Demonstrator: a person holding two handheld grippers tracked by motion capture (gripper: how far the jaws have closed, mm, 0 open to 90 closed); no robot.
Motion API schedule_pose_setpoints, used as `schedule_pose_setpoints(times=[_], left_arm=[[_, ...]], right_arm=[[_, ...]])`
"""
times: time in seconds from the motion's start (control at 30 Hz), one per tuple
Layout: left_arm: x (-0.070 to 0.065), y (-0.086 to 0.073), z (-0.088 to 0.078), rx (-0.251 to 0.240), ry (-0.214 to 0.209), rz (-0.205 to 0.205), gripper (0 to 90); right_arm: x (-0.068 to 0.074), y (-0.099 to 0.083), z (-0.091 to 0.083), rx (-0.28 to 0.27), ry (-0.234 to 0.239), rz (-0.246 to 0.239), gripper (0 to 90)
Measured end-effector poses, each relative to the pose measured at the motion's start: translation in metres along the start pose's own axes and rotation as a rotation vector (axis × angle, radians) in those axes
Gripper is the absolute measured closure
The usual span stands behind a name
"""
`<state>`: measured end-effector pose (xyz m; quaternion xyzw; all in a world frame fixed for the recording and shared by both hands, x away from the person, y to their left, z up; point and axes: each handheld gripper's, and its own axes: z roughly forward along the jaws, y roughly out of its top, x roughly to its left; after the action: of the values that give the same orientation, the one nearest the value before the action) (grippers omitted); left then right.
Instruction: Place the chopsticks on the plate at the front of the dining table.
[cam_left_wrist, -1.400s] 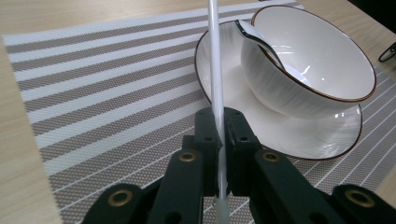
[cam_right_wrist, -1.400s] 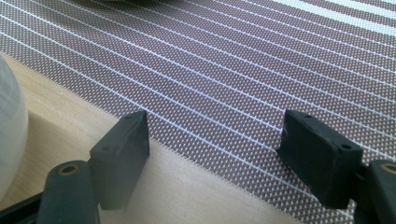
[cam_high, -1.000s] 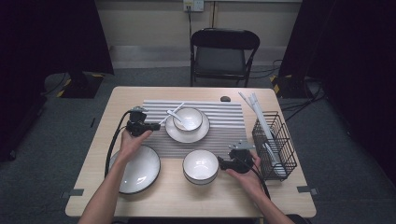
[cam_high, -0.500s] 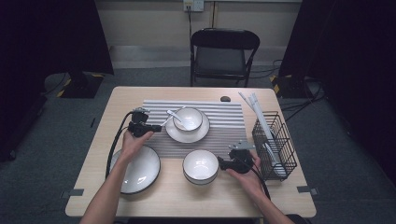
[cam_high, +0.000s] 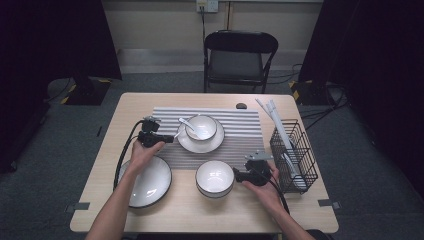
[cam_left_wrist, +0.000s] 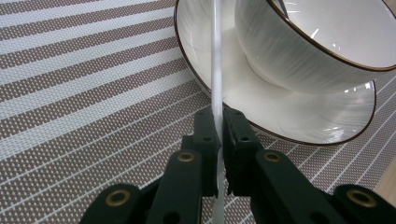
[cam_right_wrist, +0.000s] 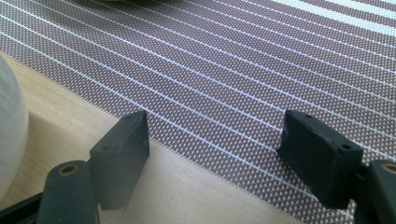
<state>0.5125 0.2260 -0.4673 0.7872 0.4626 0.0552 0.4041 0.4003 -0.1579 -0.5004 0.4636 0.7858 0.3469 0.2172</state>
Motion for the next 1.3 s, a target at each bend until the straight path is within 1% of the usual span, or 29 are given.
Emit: schedule_pose_setpoints(times=[0.03, 0.1, 0.17, 0.2, 0.27, 0.3, 0.33, 0.4, 0.47, 0.5, 0.57, 0.63, 0.67, 0.73, 0.8, 0.87, 0.9, 0.97, 1.03, 1.07, 1.13, 1.17, 1.23, 1.27, 1.3], left_arm=[[0.000, 0.000, 0.000, 0.000, 0.002, -0.005, 84.4], [0.000, 0.000, -0.002, -0.002, 0.005, -0.002, 76.5], [-0.001, 0.000, -0.005, -0.009, -0.002, -0.001, 77.0], [-0.002, 0.001, -0.007, -0.016, 0.002, -0.001, 75.4], [-0.004, 0.001, -0.012, -0.015, -0.008, 0.015, 73.5], [-0.006, 0.001, -0.014, -0.016, 0.001, 0.018, 71.7], [-0.007, 0.000, -0.016, -0.009, -0.001, 0.026, 71.1], [-0.007, -0.001, -0.019, -0.007, 0.013, 0.031, 72.1], [-0.008, 0.000, -0.021, -0.014, 0.023, 0.034, 72.2], [-0.008, 0.000, -0.022, -0.017, 0.032, 0.029, 72.2], [-0.008, 0.000, -0.024, -0.016, 0.031, 0.038, 70.9], [-0.008, -0.001, -0.027, -0.015, 0.040, 0.038, 69.5], [-0.007, -0.001, -0.028, -0.014, 0.040, 0.030, 68.8], [-0.005, -0.004, -0.030, -0.015, 0.045, 0.040, 68.5], [-0.003, -0.008, -0.031, -0.015, 0.028, 0.031, 68.5], [-0.001, -0.012, -0.031, -0.002, 0.036, 0.027, 68.2], [0.000, -0.013, -0.030, 0.009, 0.034, 0.025, 68.3], [0.001, -0.015, -0.029, 0.012, 0.031, 0.021, 69.6], [-0.001, -0.014, -0.027, 0.017, 0.025, 0.031, 70.9], [-0.003, -0.013, -0.026, 0.017, 0.036, 0.040, 71.7], [-0.004, -0.012, -0.023, 0.018, 0.034, 0.039, 76.3], [-0.004, -0.012, -0.022, 0.033, 0.041, 0.045, 78.8], [-0.004, -0.013, -0.019, 0.042, 0.038, 0.047, 80.3], [-0.004, -0.014, -0.018, 0.045, 0.029, 0.049, 82.1], [-0.005, -0.014, -0.017, 0.050, 0.035, 0.056, 83.4]], right_arm=[[0.000, 0.000, 0.000, 0.000, 0.000, 0.000, 23.4], [0.000, 0.000, 0.000, 0.000, 0.000, 0.000, 23.4], [0.000, 0.000, 0.000, 0.000, 0.000, 0.000, 23.4], [0.000, 0.000, 0.000, 0.000, 0.000, 0.000, 23.4], [0.000, 0.000, 0.000, 0.000, 0.000, 0.000, 23.4], [0.000, 0.000, 0.000, 0.000, 0.000, 0.000, 23.4], [0.000, 0.000, 0.000, 0.000, 0.000, 0.000, 23.4], [0.000, 0.000, 0.000, 0.000, 0.000, 0.000, 23.4], [0.000, 0.000, 0.000, 0.000, 0.000, 0.000, 23.4], [0.000, 0.000, 0.000, 0.000, -0.001, 0.000, 23.4], [0.000, 0.000, 0.000, 0.000, -0.001, 0.000, 23.4], [0.000, 0.000, 0.000, 0.000, -0.001, 0.001, 23.3], [0.000, 0.000, 0.000, 0.000, -0.001, 0.000, 23.4], [0.000, 0.000, 0.000, -0.001, -0.001, -0.001, 23.4], [0.000, 0.000, 0.000, -0.001, -0.001, -0.001, 23.4], [0.000, 0.000, 0.000, 0.001, -0.002, 0.001, 23.3], [0.000, 0.000, 0.000, 0.001, -0.002, 0.001, 23.3], [0.000, 0.000, 0.000, 0.001, -0.002, 0.001, 23.3], [0.000, 0.000, 0.000, 0.001, -0.003, 0.001, 23.2], [0.000, 0.000, 0.000, 0.001, -0.002, 0.001, 23.2], [0.000, 0.000, 0.000, 0.001, -0.003, 0.001, 23.2], [0.000, 0.000, 0.000, 0.001, -0.003, 0.002, 23.2], [0.000, 0.000, 0.000, 0.001, -0.003, 0.001, 23.2], [0.001, 0.000, 0.000, 0.001, -0.002, 0.001, 23.2], [0.001, 0.000, 0.000, 0.001, -0.003, 0.002, 23.2]])
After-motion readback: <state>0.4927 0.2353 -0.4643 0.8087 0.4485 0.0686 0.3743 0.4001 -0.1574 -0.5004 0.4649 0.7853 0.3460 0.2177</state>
